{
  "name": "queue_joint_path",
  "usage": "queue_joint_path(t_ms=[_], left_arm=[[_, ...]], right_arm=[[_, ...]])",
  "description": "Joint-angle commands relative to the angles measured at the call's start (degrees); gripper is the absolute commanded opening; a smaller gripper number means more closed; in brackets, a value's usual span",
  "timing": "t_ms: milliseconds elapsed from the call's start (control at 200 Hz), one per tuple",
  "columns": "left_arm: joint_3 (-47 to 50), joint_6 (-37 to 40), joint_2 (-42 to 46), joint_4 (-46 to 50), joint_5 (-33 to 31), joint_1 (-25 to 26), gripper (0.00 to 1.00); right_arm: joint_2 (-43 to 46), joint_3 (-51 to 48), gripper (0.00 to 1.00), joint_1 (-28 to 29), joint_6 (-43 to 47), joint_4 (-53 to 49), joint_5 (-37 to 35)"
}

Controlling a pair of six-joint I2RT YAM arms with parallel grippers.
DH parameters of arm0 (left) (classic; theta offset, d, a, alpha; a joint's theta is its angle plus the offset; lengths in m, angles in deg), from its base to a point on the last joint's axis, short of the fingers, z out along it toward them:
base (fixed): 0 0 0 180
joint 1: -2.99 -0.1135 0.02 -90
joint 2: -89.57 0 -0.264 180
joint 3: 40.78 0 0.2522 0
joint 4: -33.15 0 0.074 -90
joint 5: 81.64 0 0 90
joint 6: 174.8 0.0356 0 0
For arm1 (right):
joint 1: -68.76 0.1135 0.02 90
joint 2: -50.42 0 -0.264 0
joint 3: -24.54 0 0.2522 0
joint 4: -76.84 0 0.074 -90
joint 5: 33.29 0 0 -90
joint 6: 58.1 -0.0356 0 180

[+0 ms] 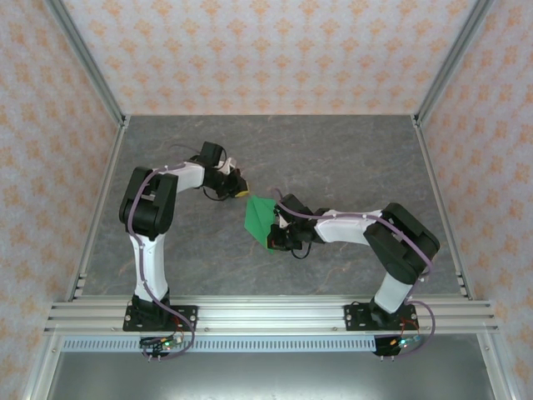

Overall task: Fold a paper plane with a square sheet of paper (fold left side to right side)
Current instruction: Fourth fold the wing at the center of the table.

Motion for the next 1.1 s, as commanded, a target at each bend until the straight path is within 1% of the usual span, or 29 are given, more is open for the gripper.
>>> queue_joint_path(t_ms=[0, 45, 85, 200, 290, 385, 550, 575, 886, 1096], left_arm=[[1.5, 0.8, 7.5, -1.2, -3.3, -1.8, 0.03], [4.0, -0.3, 9.4, -3.0, -2.4, -1.2, 0.03], [6.0, -0.8, 12.8, -4.0, -2.0, -0.2, 0.03], [10.7, -2.6, 16.4, -6.9, -2.0, 4.8, 0.03], [12.3, -4.0, 16.2, -9.0, -2.5, 8.2, 0.03], [12.3, -4.8, 13.9, -10.3, -2.8, 9.9, 0.03], [11.8, -6.0, 10.2, -12.6, -2.4, 10.4, 0.03], [11.7, -5.7, 8.3, -12.4, -2.5, 10.4, 0.03], [12.1, -4.6, 3.5, -10.6, -6.6, 10.4, 0.01], [13.0, -5.2, 1.9, -10.6, -9.2, 10.2, 0.00]], right_arm=[[-2.2, -2.9, 0.00, 0.5, 0.7, -11.7, -1.2], [-2.4, -2.6, 0.00, 0.5, 0.8, -11.8, -1.3], [-2.5, -2.4, 0.00, 0.5, 0.8, -11.8, -1.4], [-2.6, -2.3, 0.00, 0.5, 0.8, -11.6, -1.7], [-2.4, -2.3, 0.00, 0.5, 0.7, -11.4, -1.7], [-2.3, -2.2, 0.00, 0.5, 0.8, -11.4, -1.7], [-2.1, -2.2, 0.00, 0.5, 0.6, -11.1, -1.6], [-2.1, -2.3, 0.00, 0.5, 0.7, -11.0, -1.6], [0.1, -3.9, 0.00, 0.6, 0.4, -10.2, -0.1], [2.3, -6.2, 0.00, 2.1, -0.5, -10.3, 1.3]])
